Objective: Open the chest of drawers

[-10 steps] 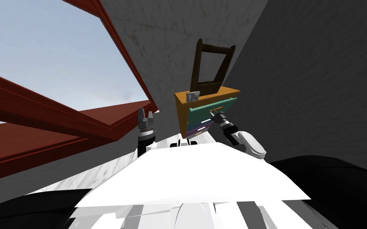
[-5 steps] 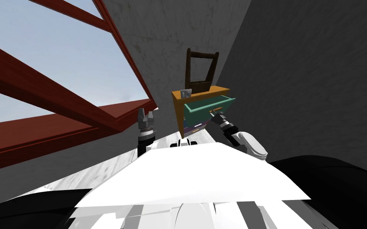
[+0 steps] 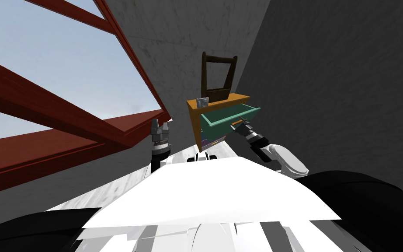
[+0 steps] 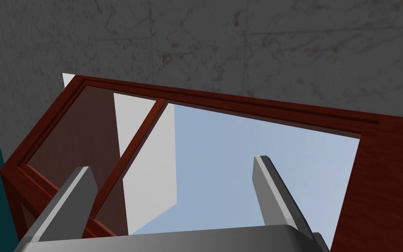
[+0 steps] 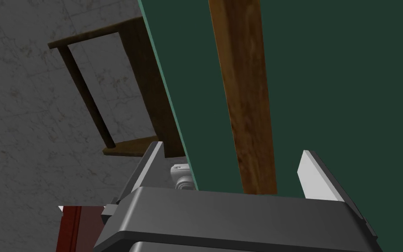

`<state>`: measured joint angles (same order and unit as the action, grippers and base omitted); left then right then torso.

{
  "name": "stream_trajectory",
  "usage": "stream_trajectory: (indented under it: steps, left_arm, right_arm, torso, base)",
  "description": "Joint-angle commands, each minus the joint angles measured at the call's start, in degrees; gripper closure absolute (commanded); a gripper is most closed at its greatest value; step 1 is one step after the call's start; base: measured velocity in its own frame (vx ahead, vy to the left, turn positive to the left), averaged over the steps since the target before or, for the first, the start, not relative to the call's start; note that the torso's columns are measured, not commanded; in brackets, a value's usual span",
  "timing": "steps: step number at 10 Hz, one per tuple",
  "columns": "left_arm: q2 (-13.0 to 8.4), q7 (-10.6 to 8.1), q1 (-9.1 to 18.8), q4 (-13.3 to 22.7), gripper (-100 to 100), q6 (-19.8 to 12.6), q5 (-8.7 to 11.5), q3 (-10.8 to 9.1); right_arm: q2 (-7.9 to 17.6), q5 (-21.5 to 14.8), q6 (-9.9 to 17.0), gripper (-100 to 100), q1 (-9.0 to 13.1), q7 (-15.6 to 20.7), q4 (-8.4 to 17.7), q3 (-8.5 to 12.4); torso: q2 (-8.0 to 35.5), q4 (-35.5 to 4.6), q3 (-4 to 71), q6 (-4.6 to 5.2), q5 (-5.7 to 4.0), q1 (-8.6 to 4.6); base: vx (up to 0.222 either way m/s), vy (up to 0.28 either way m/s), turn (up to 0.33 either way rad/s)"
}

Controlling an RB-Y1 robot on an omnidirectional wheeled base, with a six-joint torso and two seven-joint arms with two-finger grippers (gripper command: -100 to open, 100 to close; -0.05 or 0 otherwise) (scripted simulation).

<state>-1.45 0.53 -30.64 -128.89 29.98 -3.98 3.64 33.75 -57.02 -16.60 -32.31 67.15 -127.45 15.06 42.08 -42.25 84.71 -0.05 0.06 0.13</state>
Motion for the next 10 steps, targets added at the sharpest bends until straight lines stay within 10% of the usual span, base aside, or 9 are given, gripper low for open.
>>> stream_trajectory:
  steps: [1, 5, 6, 10]
  left_arm:
    - [0.0, 0.00, 0.0, 0.0, 0, 0.0, 0.0, 0.00]
    - [0.0, 0.00, 0.0, 0.0, 0, 0.0, 0.0, 0.00]
    - [0.0, 0.00, 0.0, 0.0, 0, 0.0, 0.0, 0.00]
    - [0.0, 0.00, 0.0, 0.0, 0, 0.0, 0.0, 0.00]
  right_arm:
    - [2.7, 1.0, 0.7, -100, -1.6, -2.5, -2.3, 2.0]
    - [5.6, 1.7, 1.6, -100, -3.2, -4.8, -4.0, 3.1]
    - [5.8, 1.7, 1.6, 0, -3.3, -5.1, -4.0, 3.1]
    - [5.7, 1.6, 1.6, 0, -3.5, -5.0, -3.7, 3.0]
  torso:
    - [0.2, 0.0, -0.1, 0.03, -0.05, -0.15]
    - [0.5, -0.4, -0.3, 0.06, 0.16, 0.04]
    - [0.5, -0.3, -0.3, 0.04, 0.11, 0.04]
    - [0.3, -0.1, -0.2, 0.04, 0.01, -0.03]
  base:
    - [0.058, 0.033, -0.046]
    - [0.027, 0.027, -0.041]
    - [0.006, 0.000, 0.001]
    - [0.000, 0.000, 0.000]
